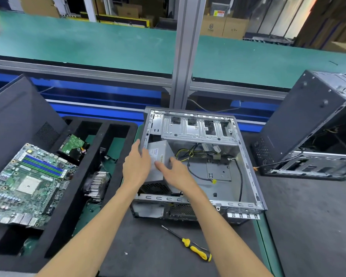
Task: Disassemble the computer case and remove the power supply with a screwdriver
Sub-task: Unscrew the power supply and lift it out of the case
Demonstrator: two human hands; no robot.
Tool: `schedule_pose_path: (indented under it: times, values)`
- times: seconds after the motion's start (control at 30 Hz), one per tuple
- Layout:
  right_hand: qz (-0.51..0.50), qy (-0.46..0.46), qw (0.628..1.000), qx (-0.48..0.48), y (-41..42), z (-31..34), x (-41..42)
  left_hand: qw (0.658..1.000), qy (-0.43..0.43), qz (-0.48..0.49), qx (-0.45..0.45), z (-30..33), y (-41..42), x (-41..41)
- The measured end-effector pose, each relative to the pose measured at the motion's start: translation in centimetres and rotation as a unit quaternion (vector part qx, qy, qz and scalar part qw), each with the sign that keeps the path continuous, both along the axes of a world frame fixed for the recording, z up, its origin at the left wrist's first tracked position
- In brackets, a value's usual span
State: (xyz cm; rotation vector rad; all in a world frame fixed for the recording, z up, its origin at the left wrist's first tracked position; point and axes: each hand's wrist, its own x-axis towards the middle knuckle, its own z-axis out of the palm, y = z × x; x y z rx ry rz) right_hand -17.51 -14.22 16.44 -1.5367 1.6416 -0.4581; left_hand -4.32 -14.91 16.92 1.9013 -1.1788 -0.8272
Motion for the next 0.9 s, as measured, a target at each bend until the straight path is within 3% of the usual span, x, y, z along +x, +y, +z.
schedule_pose_path:
  times: [0.17,0.33,0.5,0.6,0.7,0.9]
  values:
    - [-0.027,-0.179,0.981,0.073,0.7,0.7,-3.5,0.991,-0.128,-0.041,-0.019,-0.1,0.4,-1.1]
    - [-0.04,-0.157,0.985,0.058,0.8,1.1,-3.0,0.962,-0.235,-0.087,-0.111,-0.8,0.2,-1.2]
    - [-0.088,-0.2,0.972,0.082,0.7,1.0,-3.6,0.913,-0.337,-0.173,-0.154,-1.4,0.1,-1.2]
    - [-0.147,-0.146,0.978,0.031,0.7,0.5,-3.4,0.904,-0.327,-0.229,-0.154,-1.5,0.3,-1.4]
    - [-0.186,-0.086,0.977,-0.049,0.9,0.4,-3.1,0.919,-0.269,-0.248,-0.144,-1.5,0.2,-1.3]
    - [-0.149,-0.008,0.985,-0.091,0.9,0.4,-2.5,0.946,-0.157,-0.249,-0.135,-1.5,0.0,-0.6]
